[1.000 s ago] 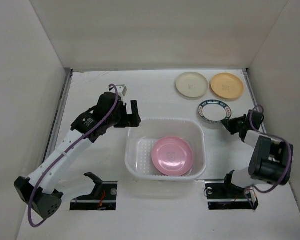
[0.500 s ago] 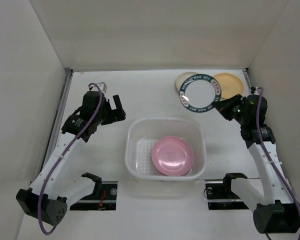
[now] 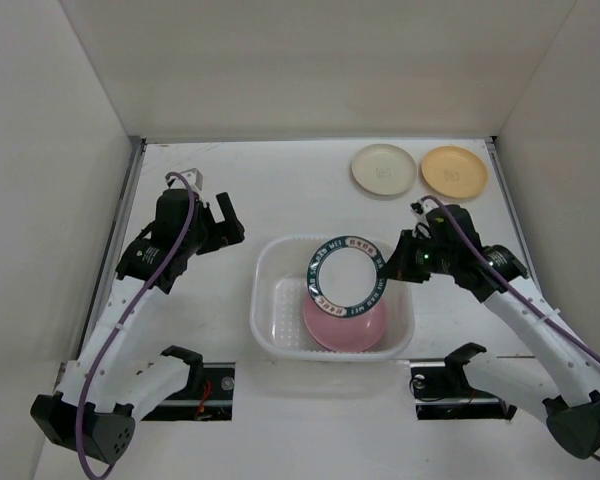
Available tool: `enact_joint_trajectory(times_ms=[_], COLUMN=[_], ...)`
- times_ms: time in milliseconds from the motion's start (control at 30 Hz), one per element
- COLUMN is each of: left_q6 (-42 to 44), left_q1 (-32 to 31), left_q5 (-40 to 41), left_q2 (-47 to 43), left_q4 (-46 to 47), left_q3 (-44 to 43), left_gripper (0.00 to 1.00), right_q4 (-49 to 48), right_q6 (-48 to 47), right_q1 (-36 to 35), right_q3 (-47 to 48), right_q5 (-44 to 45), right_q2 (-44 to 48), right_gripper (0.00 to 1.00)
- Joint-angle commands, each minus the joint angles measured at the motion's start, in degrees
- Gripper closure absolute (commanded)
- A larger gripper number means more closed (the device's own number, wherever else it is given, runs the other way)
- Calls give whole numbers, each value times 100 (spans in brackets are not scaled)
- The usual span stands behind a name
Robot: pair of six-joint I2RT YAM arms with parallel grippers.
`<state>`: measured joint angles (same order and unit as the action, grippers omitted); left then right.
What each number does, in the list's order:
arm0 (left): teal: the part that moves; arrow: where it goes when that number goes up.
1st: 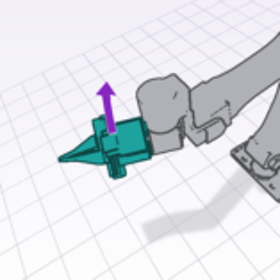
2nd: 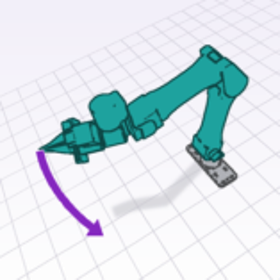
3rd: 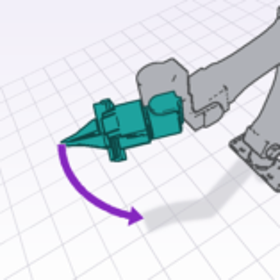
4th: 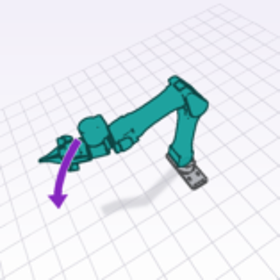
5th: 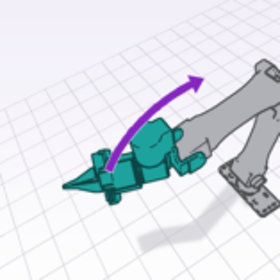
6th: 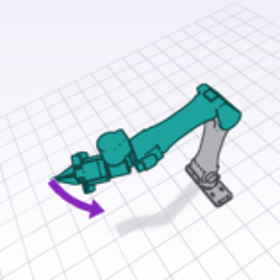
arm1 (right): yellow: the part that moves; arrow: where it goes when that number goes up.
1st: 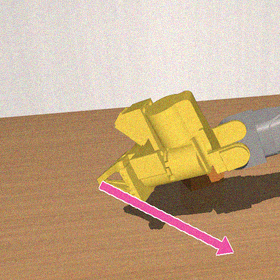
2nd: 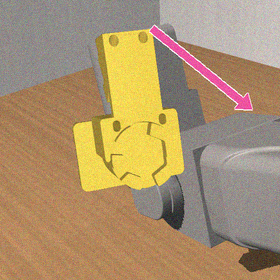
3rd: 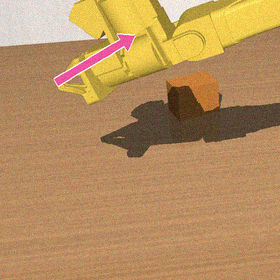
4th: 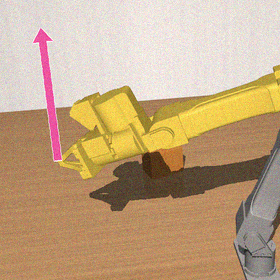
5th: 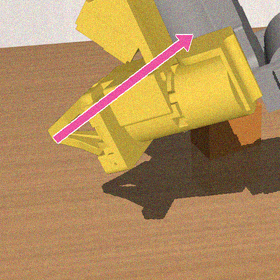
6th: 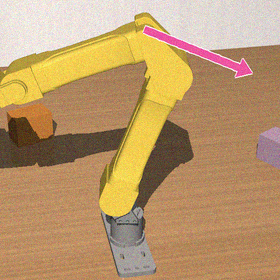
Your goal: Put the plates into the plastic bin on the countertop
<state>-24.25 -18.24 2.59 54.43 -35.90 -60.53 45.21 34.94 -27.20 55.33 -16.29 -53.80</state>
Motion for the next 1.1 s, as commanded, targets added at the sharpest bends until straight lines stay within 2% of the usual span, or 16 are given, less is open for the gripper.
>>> enact_joint_trajectory(times_ms=[0,233,400,467,567,700,867,933,1067], left_q6=[-53,-97,-97,-106,-106,-106,-106,-106,-124], left_q1=[0,-43,-52,-61,-79,-131,-167,-167,-158], left_q5=[31,14,-4,-13,-39,-39,-39,-39,-22], left_q2=[-143,-196,-196,-196,-170,-135,-152,-187,-258], left_q4=[110,66,30,30,30,74,83,83,101], left_q3=[77,121,156,165,138,138,147,156,217], left_gripper=[0,0,0,0,0,0,0,0,0], right_q4=[295,199,347,514,830,1296,1614,1430,509], right_q6=[-312,-356,-444,-505,-646,-830,-1041,-1120,-1130], right_q1=[-385,-843,-1002,-1037,-1107,-1248,-1345,-1039,304], right_q3=[40,-312,-216,-50,354,987,1725,1876,1745], right_q5=[266,416,688,908,1137,1584,2200,2367,2316], right_q2=[-183,-614,-790,-790,-842,-1088,-1370,-1405,-1624], right_gripper=[99,95,76,63,53,41,33,29,27])
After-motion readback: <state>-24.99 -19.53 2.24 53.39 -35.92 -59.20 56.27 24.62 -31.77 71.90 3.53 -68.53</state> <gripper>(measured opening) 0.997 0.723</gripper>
